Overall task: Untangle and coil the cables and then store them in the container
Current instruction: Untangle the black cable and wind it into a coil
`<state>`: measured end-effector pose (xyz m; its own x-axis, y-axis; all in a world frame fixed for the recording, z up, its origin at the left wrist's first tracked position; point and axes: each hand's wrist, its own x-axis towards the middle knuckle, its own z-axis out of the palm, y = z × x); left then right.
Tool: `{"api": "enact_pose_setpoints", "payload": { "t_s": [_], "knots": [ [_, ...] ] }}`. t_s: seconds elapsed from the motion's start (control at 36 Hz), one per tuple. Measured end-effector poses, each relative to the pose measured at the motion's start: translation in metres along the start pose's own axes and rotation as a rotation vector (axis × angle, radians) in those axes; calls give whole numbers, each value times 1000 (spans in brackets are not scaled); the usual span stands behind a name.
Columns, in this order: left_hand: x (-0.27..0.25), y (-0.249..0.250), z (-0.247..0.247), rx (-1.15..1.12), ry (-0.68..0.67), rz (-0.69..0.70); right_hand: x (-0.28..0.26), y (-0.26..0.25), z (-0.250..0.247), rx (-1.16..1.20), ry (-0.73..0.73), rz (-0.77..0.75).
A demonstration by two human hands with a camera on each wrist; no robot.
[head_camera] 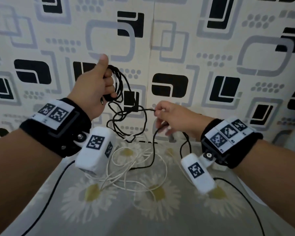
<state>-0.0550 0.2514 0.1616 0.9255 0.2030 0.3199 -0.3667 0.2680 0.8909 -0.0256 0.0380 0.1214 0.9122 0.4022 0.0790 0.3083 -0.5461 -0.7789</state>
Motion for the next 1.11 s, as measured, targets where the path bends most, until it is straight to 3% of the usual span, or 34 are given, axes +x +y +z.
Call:
{"api": "enact_pose_setpoints", "payload": {
  "t_s": [0.08,0.28,0.33,0.58,0.78,0.92,1.11],
  "knots": [
    [-2,-3,0,3,3,-4,-9,7,2,-62,-12,7],
    [-3,-7,-2,11,5,-28,-15,-15,-30,-316,271,-198],
    [-4,-9,-2,14,0,-33,-19,-29,-37,-384,293,-253],
    [-8,-8,-5,6,-3,-30,-52,-68,-55,-564,39,-222],
    [-17,-13,-4,30,-73,-55,-54,-58,-55,-785,-86,-181],
    [-27,-20,2,70,-92,-70,-48,-26,-36,-667,-98,-193],
    [-38,-28,14,117,-223,-93,-46,3,-5,-601,-89,-255]
  ]
}}
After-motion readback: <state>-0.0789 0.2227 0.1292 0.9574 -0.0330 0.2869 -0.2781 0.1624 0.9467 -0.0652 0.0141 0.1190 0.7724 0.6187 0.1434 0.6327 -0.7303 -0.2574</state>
